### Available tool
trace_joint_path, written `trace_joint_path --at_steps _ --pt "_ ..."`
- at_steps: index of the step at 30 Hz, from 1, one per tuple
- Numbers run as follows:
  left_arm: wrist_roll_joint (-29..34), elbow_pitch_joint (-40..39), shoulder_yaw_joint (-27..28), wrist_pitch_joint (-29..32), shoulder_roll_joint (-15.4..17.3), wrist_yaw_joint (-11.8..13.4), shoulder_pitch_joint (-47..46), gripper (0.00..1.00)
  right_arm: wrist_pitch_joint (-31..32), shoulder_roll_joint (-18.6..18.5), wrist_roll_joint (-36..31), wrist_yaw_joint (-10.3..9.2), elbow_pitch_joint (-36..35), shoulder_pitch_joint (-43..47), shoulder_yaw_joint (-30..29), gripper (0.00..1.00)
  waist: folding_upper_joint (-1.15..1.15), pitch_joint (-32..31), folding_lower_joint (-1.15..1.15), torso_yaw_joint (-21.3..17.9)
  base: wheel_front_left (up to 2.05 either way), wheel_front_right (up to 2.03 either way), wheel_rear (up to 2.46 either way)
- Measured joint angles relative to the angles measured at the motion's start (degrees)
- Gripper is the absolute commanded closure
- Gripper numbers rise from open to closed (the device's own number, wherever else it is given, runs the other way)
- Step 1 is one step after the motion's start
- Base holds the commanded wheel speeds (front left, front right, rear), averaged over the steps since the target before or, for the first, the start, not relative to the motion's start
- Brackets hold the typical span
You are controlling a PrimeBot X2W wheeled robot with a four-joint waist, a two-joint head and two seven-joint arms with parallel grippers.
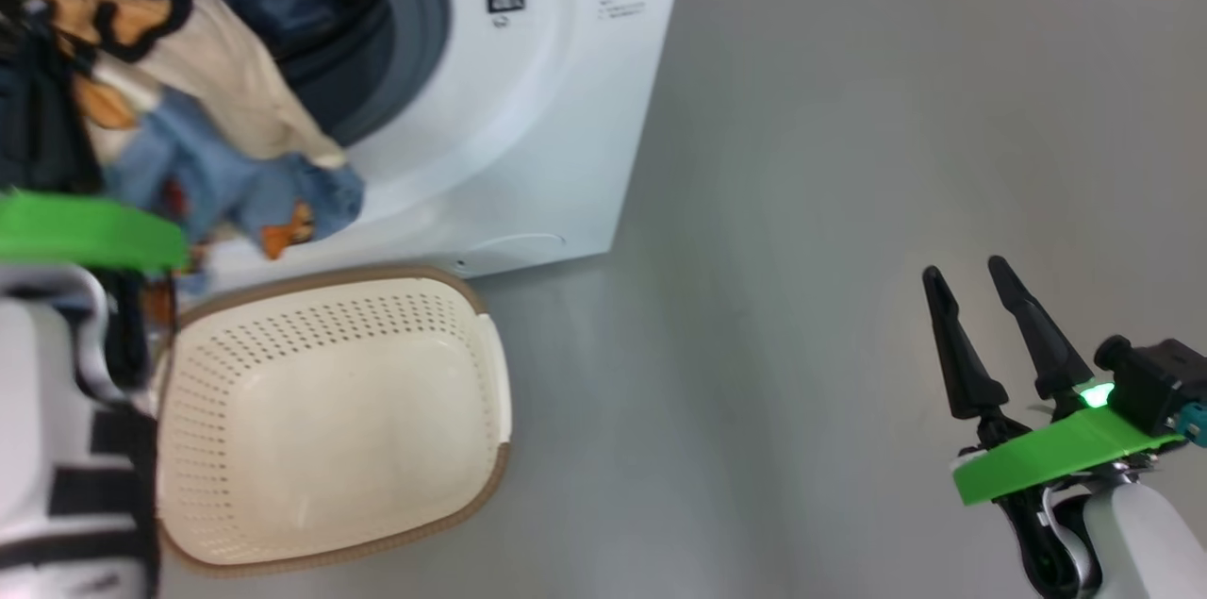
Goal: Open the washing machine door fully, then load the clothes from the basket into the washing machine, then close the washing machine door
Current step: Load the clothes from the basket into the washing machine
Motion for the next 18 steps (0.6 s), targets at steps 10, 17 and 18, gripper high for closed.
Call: trace_joint_path --at_steps 10,17,18 --pt "2.6 18.2 2.0 0.0 2.6 0.1 -13.9 1.0 0.0 1.2 0.5 0.0 0.0 -2.5 2.2 0.0 0.0 4.1 0.0 -3.8 0.0 0.0 0.0" --pt "4.0 29.7 2.4 0.0 4.9 0.9 -20.4 1.0 0.0 1.8 1.1 0.0 -0.4 -4.1 4.1 0.0 0.0 6.3 0.0 -6.5 0.0 0.0 0.0" --pt "4.3 30.9 2.4 0.0 5.4 1.1 -21.5 1.0 0.0 1.9 1.1 0.0 -0.5 -4.1 4.4 0.0 0.0 6.6 0.0 -6.8 0.0 0.0 0.0"
